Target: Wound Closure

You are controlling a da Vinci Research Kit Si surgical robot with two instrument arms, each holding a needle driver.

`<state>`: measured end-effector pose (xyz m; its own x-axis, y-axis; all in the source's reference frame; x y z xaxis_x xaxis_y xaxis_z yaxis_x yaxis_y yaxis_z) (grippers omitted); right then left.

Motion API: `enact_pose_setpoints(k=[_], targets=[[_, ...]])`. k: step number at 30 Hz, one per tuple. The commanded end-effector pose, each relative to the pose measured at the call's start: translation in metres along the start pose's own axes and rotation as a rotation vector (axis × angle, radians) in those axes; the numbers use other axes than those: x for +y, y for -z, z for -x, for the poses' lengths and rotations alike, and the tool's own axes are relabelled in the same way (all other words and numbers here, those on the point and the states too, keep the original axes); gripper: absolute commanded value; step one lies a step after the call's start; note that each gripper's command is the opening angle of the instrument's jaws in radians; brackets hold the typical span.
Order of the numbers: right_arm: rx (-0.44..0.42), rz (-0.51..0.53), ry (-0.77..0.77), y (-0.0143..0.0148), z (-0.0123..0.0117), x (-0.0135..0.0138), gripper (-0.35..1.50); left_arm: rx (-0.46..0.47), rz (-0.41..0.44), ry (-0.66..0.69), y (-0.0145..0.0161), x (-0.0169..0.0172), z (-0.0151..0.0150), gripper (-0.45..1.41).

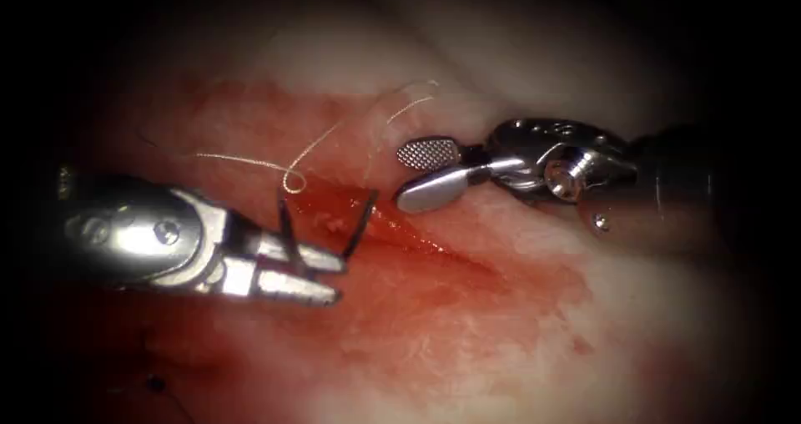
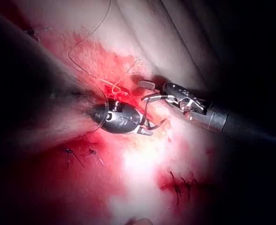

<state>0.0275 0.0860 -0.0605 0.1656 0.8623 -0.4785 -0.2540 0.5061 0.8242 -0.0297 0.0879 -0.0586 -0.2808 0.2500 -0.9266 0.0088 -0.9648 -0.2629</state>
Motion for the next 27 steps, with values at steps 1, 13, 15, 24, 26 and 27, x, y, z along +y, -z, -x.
enact_pose_setpoints(k=[1, 13, 15, 24, 26, 27], targets=[[0.001, -0.002, 0.002, -0.0008, 0.0001, 0.0002, 1.18, 0.003, -0.008, -0.027, -0.0007, 0.0000, 0.0002, -0.35], [0.001, -0.006, -0.037, -0.0004, -0.0001, 0.0000, 1.16, 0.007, -0.279, -0.246, 0.0019, -0.0047, -0.0041, -0.35], [-0.001, -0.012, -0.078, 0.0002, -0.0005, -0.0005, 1.20, -0.006, -0.309, -0.239, 0.0019, -0.0046, -0.0039, -0.35], [-0.010, -0.039, -0.209, 0.0030, -0.0040, -0.0058, 1.11, -0.069, -0.378, -0.255, 0.0006, -0.0022, -0.0012, -0.35], [-0.007, -0.038, -0.276, 0.0028, -0.0044, -0.0070, 1.11, -0.089, -0.401, -0.258, 0.0003, -0.0016, -0.0005, -0.35], [-0.005, -0.037, -0.322, 0.0026, -0.0046, -0.0075, 1.11, -0.096, -0.413, -0.258, 0.0001, -0.0013, -0.0003, -0.35]])
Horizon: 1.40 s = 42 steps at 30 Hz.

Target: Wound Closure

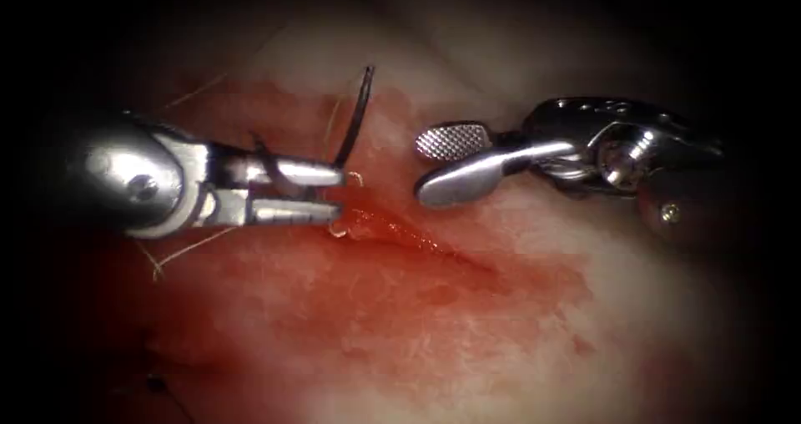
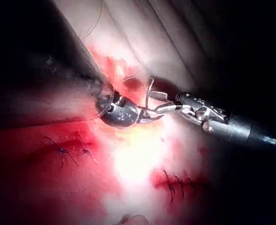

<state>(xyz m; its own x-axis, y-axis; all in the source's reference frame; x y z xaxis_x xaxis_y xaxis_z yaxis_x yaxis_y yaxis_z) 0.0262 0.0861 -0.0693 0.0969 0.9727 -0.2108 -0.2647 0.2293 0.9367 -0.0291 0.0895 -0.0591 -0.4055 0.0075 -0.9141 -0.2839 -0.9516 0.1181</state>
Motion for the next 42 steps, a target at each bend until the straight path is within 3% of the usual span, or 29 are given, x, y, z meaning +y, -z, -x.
enact_pose_setpoints(k=[1, 7, 13, 19, 26, 42], targets=[[0.007, -0.006, -0.075, -0.0015, -0.0004, -0.0014, 1.11, -0.007, -0.012, -0.001, -0.0007, 0.0008, 0.0004, -0.35], [0.027, 0.003, -0.242, -0.0033, -0.0005, -0.0035, 1.09, -0.054, -0.085, -0.057, -0.0007, 0.0028, 0.0008, -0.35], [0.082, 0.056, -0.385, -0.0032, -0.0008, -0.0024, 1.06, -0.140, -0.153, -0.176, -0.0007, 0.0037, 0.0009, -0.35], [0.123, 0.085, -0.520, -0.0030, -0.0005, -0.0016, 0.99, -0.166, -0.228, -0.243, -0.0004, 0.0038, 0.0012, -0.35], [0.114, 0.054, -0.650, -0.0041, 0.0000, -0.0014, 0.93, -0.161, -0.241, -0.267, -0.0004, 0.0038, 0.0015, -0.35], [0.091, 0.011, -0.729, -0.0072, 0.0013, -0.0012, 0.93, -0.144, -0.230, -0.273, -0.0008, 0.0040, 0.0012, -0.35]])
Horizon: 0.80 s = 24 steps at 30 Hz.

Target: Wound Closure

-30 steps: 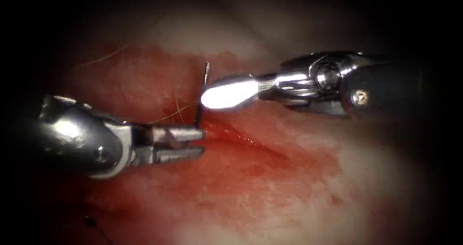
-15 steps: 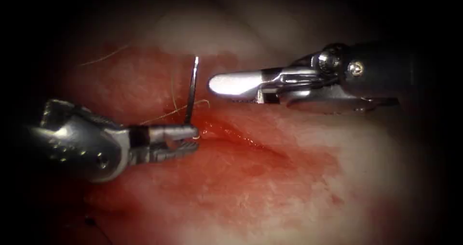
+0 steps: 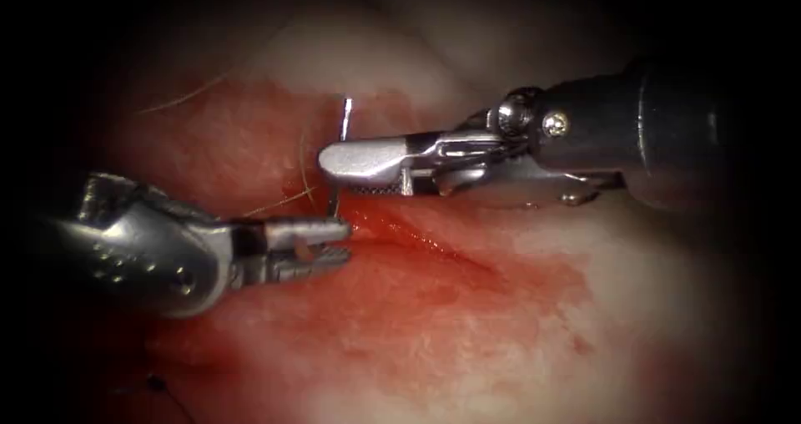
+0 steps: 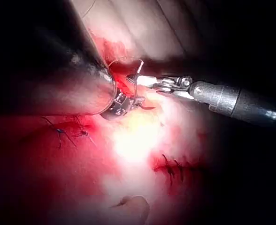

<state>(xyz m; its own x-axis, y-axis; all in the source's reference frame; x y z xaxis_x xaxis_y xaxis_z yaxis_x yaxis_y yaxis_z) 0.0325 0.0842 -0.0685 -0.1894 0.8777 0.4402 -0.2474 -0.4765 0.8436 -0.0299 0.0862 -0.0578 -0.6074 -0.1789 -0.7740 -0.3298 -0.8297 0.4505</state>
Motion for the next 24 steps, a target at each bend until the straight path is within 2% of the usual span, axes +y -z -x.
enact_pose_setpoints(k=[1, 5, 8, 11, 18, 19, 20, 24], targets=[[-0.005, -0.013, -0.007, -0.0009, -0.0001, 0.0000, 0.91, 0.001, 0.001, 0.001, -0.0005, 0.0007, 0.0000, -0.35], [-0.004, -0.014, -0.007, -0.0013, 0.0000, -0.0001, 0.89, 0.001, 0.001, 0.001, -0.0005, 0.0007, 0.0000, -0.35], [-0.004, -0.014, -0.019, -0.0014, 0.0001, -0.0002, 0.79, 0.003, 0.002, 0.001, -0.0006, 0.0007, -0.0001, -0.35], [-0.001, -0.020, -0.025, -0.0015, 0.0001, -0.0002, 0.49, 0.007, 0.003, 0.001, -0.0007, 0.0008, -0.0002, -0.35], [-0.006, -0.025, -0.025, -0.0024, 0.0004, -0.0004, 0.49, 0.011, 0.004, 0.002, -0.0010, 0.0010, -0.0006, -0.35], [-0.010, -0.027, -0.024, -0.0024, 0.0005, -0.0004, 0.35, 0.011, 0.004, 0.002, -0.0010, 0.0010, -0.0006, -0.35], [-0.013, -0.027, -0.024, -0.0023, 0.0005, -0.0003, -0.33, 0.012, 0.004, 0.002, -0.0010, 0.0010, -0.0006, -0.35], [-0.029, -0.006, -0.046, -0.0017, 0.0006, -0.0002, -0.35, 0.013, 0.005, 0.002, -0.0009, 0.0010, -0.0005, -0.35]])
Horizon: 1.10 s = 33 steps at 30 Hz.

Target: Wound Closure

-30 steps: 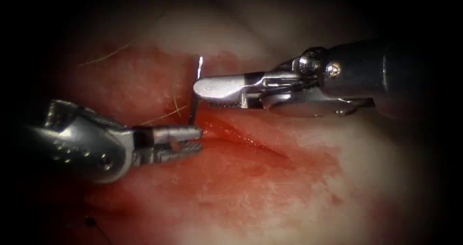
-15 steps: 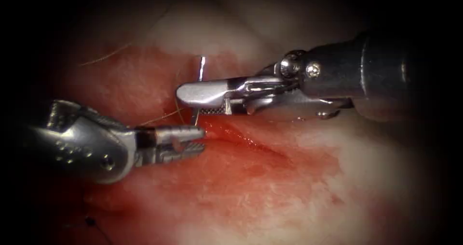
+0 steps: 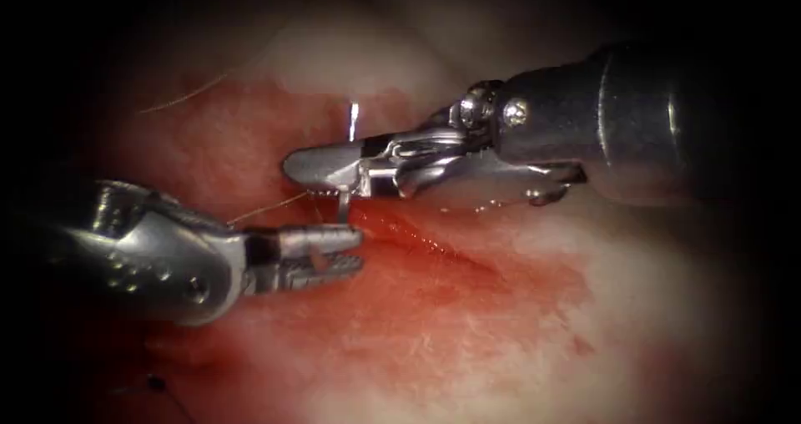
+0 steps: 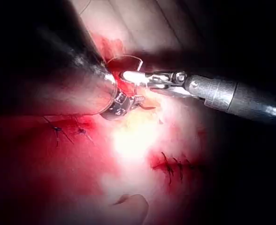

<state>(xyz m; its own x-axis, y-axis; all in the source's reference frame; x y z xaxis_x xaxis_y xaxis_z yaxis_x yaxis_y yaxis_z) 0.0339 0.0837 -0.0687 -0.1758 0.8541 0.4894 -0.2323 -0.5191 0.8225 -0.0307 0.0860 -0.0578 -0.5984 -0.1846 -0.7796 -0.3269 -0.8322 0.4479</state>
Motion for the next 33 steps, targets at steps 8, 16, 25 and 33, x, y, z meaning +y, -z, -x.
enact_pose_setpoints(k=[8, 16, 25, 33], targets=[[-0.006, 0.001, 0.009, -0.0001, -0.0004, 0.0000, -0.35, 0.001, 0.002, 0.025, -0.0005, 0.0005, 0.0001, 0.09], [0.024, -0.017, 0.107, 0.0001, -0.0016, 0.0005, -0.35, 0.078, 0.241, 0.736, -0.0010, 0.0002, -0.0012, 0.65], [0.083, -0.034, 0.349, 0.0007, -0.0029, 0.0008, -0.35, 0.047, 0.609, 0.738, 0.0033, 0.0015, -0.0010, 0.71], [0.118, -0.072, 0.799, 0.0010, -0.0033, 0.0004, -0.35, -0.096, 0.641, 0.910, 0.0026, 0.0003, 0.0038, 0.57]])
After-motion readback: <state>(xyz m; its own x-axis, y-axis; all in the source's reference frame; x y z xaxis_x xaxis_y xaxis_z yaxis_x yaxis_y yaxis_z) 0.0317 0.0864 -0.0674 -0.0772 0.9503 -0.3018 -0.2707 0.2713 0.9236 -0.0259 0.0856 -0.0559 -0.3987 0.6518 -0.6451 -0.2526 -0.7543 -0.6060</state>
